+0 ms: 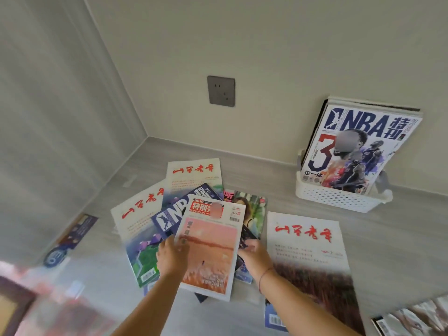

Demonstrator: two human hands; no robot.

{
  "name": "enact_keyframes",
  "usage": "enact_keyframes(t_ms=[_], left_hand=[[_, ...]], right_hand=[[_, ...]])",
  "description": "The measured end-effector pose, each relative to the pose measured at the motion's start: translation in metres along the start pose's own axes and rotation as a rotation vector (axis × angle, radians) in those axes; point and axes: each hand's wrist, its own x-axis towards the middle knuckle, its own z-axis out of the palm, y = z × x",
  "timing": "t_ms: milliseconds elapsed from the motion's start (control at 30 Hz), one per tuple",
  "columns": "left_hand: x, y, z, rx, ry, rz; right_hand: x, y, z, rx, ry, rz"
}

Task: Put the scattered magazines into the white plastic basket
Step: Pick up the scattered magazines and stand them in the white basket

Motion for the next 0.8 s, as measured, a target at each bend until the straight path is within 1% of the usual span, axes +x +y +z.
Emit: enact_keyframes(t_ms=[100, 233, 333, 400, 467, 533, 600, 667, 733, 800], left_hand=[[0.004, -0.011, -0.012, -0.139, -0.051, -0.038], [0.009, -0.011, -0.024, -0.156, -0.078, -0.051], [0.011, -0.010, -0.026, -0.141, -0.145, -0.044], [0.013, -0.007, -0.028, -0.081, -0.187, 0.007], [0.013, -0.003, -0.031, -0.086, -0.186, 0.069], [0.012, 0.005, -0.036, -0.168, -0.195, 0.132], [0.009, 0.020, -0.042, -0.291, -0.236, 0.197], [0.008, 0.041, -0.045, -0.358, -0.286, 0.274], [0.006, 0.062, -0.046, -0.427, -0.349, 0.342], [0.002, 0.086, -0.041, -0.499, -0.419, 0.390]], right_hand=[[0.001, 0.002, 0.020, 0.075, 0.001, 0.053], [0.004, 0.002, 0.031, 0.168, -0.021, 0.117], [0.004, 0.001, 0.025, 0.170, -0.051, 0.175], [0.005, 0.001, 0.021, 0.209, -0.095, 0.233], [0.007, 0.000, 0.018, 0.245, -0.125, 0.275], [0.009, 0.000, 0.012, 0.236, -0.125, 0.290], [0.012, 0.000, 0.004, 0.240, -0.116, 0.281], [0.014, 0.000, -0.007, 0.261, -0.106, 0.252], [0.015, -0.004, -0.018, 0.339, -0.110, 0.213], [0.018, -0.012, -0.037, 0.487, -0.122, 0.164]])
